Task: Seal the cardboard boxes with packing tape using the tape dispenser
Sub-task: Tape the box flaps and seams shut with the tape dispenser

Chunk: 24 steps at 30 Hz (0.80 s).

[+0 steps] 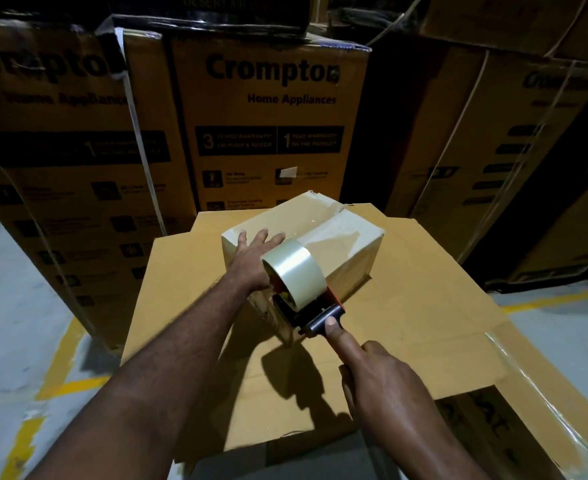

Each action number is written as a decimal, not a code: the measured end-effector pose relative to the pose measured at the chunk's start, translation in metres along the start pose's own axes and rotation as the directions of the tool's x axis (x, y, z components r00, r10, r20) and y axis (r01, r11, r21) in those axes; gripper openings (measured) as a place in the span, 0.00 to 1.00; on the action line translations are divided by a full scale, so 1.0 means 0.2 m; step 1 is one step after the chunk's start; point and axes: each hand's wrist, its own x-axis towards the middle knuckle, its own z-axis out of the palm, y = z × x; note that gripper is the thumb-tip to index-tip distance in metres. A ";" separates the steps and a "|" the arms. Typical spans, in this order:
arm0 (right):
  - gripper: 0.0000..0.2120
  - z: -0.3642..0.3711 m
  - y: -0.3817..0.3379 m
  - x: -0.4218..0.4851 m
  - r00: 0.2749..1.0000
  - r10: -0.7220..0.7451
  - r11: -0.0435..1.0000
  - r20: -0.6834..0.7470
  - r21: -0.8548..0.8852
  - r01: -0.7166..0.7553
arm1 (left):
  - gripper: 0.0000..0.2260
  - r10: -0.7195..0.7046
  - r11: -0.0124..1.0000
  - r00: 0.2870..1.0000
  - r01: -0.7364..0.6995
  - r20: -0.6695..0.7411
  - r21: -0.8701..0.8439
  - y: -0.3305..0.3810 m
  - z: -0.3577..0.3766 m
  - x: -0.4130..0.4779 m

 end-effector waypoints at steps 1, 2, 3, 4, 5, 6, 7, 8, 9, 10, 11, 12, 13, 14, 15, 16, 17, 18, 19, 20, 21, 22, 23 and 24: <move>0.38 0.01 0.02 0.00 1.000 0.001 1.000 0.000 0.000 -0.001 | 0.55 0.024 0.999 1.000 -0.024 -0.004 0.023 0.08 -0.10 -0.09; 0.39 0.01 0.03 -0.01 1.000 0.003 1.000 0.004 -0.012 -0.003 | 0.56 0.034 0.995 0.999 -0.034 0.003 0.091 0.13 -0.15 -0.13; 0.39 0.01 0.05 -0.02 1.000 0.007 1.000 0.009 -0.017 -0.007 | 0.54 0.046 0.994 0.999 -0.045 -0.010 0.103 0.16 -0.17 -0.14; 0.40 0.00 0.07 -0.03 1.000 0.011 1.000 0.023 -0.023 -0.010 | 0.51 0.053 0.994 0.999 -0.052 -0.006 0.098 0.17 -0.18 -0.16; 0.40 0.00 0.09 -0.04 0.999 0.014 0.999 0.033 -0.032 -0.013 | 0.46 0.055 0.994 0.998 -0.054 -0.006 0.091 0.18 -0.17 -0.16; 0.40 -0.01 0.10 -0.05 0.999 0.024 0.999 0.049 -0.027 -0.022 | 0.40 0.046 0.996 0.998 -0.044 -0.034 0.079 0.18 -0.16 -0.15; 0.40 -0.01 0.13 -0.06 0.998 0.027 0.999 0.051 -0.024 -0.026 | 0.35 0.049 0.996 0.997 -0.045 -0.062 0.073 0.18 -0.17 -0.15; 0.39 -0.01 0.14 -0.07 0.998 0.024 0.999 0.056 -0.026 -0.022 | 0.31 0.046 0.997 0.997 -0.042 -0.062 0.066 0.19 -0.18 -0.17; 0.38 0.00 0.15 -0.07 0.999 0.018 0.999 0.051 -0.028 -0.017 | 0.31 0.048 0.996 0.996 -0.043 -0.070 0.074 0.19 -0.17 -0.17; 0.38 0.00 0.16 -0.07 0.999 0.010 1.000 0.044 -0.029 -0.009 | 0.32 0.049 0.996 0.996 -0.044 -0.068 0.074 0.19 -0.16 -0.17; 0.37 0.01 0.16 -0.07 0.999 0.005 1.000 0.032 -0.021 -0.004 | 0.36 0.049 0.996 0.997 -0.045 -0.064 0.071 0.21 -0.16 -0.18; 0.37 0.02 0.16 -0.06 1.000 0.005 1.000 0.023 -0.013 -0.004 | 0.39 0.055 0.998 0.994 -0.052 -0.090 0.033 0.23 -0.16 -0.20; 0.37 0.02 0.17 -0.06 1.000 0.010 1.000 0.016 -0.006 -0.010 | 0.41 0.058 0.998 0.987 -0.060 -0.151 -0.013 0.28 -0.16 -0.23; 0.36 0.02 0.17 -0.05 1.000 0.015 1.000 0.016 -0.005 -0.015 | 0.41 0.038 0.995 0.980 -0.056 -0.196 -0.086 0.32 -0.13 -0.27; 0.36 0.02 0.19 -0.06 1.000 0.019 1.000 0.018 -0.004 -0.019 | 0.39 0.008 0.977 0.978 -0.053 -0.209 -0.207 0.37 -0.12 -0.33; 0.37 0.03 0.21 -0.06 1.000 0.020 1.000 0.020 0.002 -0.020 | 0.39 -0.040 0.939 0.983 -0.024 -0.177 -0.343 0.40 -0.07 -0.35; 0.38 0.03 0.22 -0.07 1.000 0.016 1.000 0.020 0.006 -0.016 | 0.41 -0.060 0.903 0.989 -0.003 -0.134 -0.429 0.40 -0.02 -0.36; 0.39 0.05 0.23 -0.07 1.000 0.007 1.000 0.019 0.002 -0.007 | 0.44 -0.060 0.882 0.990 -0.006 -0.126 -0.471 0.36 0.05 -0.35; 0.41 0.05 0.23 -0.07 1.000 -0.001 1.000 0.015 -0.004 0.002 | 0.46 -0.061 0.854 0.993 -0.001 -0.102 -0.520 0.30 0.12 -0.31; 0.41 0.06 0.24 -0.07 1.000 -0.007 1.000 0.014 -0.003 0.007 | 0.47 -0.063 0.840 0.995 0.008 -0.083 -0.542 0.25 0.15 -0.25; 0.41 0.07 0.24 -0.07 1.000 -0.010 1.000 0.010 0.006 0.010 | 0.46 -0.068 0.877 0.995 0.024 -0.074 -0.481 0.25 0.11 -0.25; 0.41 0.07 0.24 -0.07 1.000 -0.013 1.000 0.004 0.020 0.013 | 0.45 -0.069 0.917 0.993 0.026 -0.094 -0.399 0.28 0.04 -0.30; 0.41 0.08 0.24 -0.06 1.000 -0.017 0.999 -0.003 0.032 0.017 | 0.44 -0.055 0.930 0.994 0.017 -0.093 -0.366 0.35 -0.05 -0.38; 0.40 0.08 0.24 -0.07 1.000 -0.021 0.999 -0.006 0.042 0.021 | 0.42 -0.042 0.933 0.996 0.010 -0.081 -0.360 0.41 -0.11 -0.44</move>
